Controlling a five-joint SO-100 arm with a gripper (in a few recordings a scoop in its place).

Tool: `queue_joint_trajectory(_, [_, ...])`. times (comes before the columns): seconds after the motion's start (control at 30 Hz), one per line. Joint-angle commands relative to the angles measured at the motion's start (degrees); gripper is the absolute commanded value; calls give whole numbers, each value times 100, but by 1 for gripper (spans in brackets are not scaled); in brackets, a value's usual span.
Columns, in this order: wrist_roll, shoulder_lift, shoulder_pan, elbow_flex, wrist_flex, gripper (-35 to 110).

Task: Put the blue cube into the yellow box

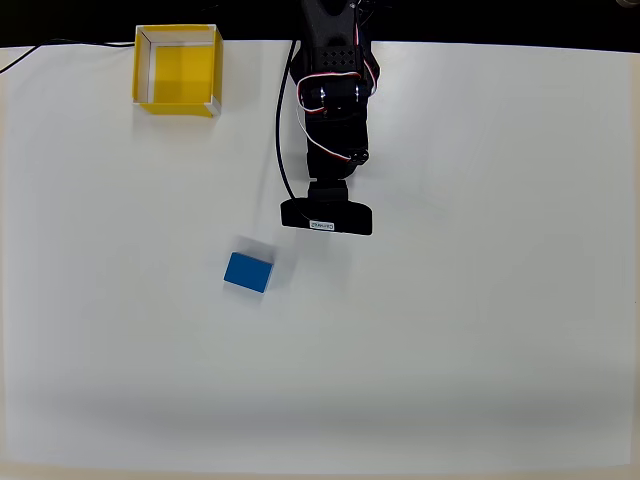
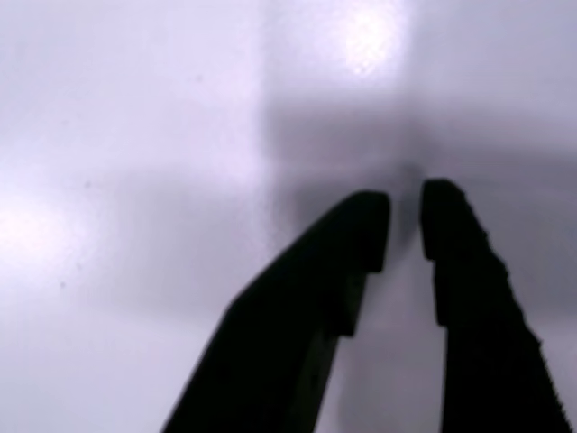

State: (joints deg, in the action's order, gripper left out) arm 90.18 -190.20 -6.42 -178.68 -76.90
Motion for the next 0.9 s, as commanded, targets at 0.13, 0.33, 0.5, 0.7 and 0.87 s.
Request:
queue_joint_trajectory(0.13, [272,-149,35,-149,-97,2])
queue_joint_trajectory(0.33, [272,-149,44,-149,-97,3])
queue_joint_trajectory(0.5, [844,-149,369,-149,62,5])
queue_joint_trajectory(0.7, [923,949,1195,721,896,25])
queue_joint_trajectory(0.87, [1037,2470,1934,2101,1380,39])
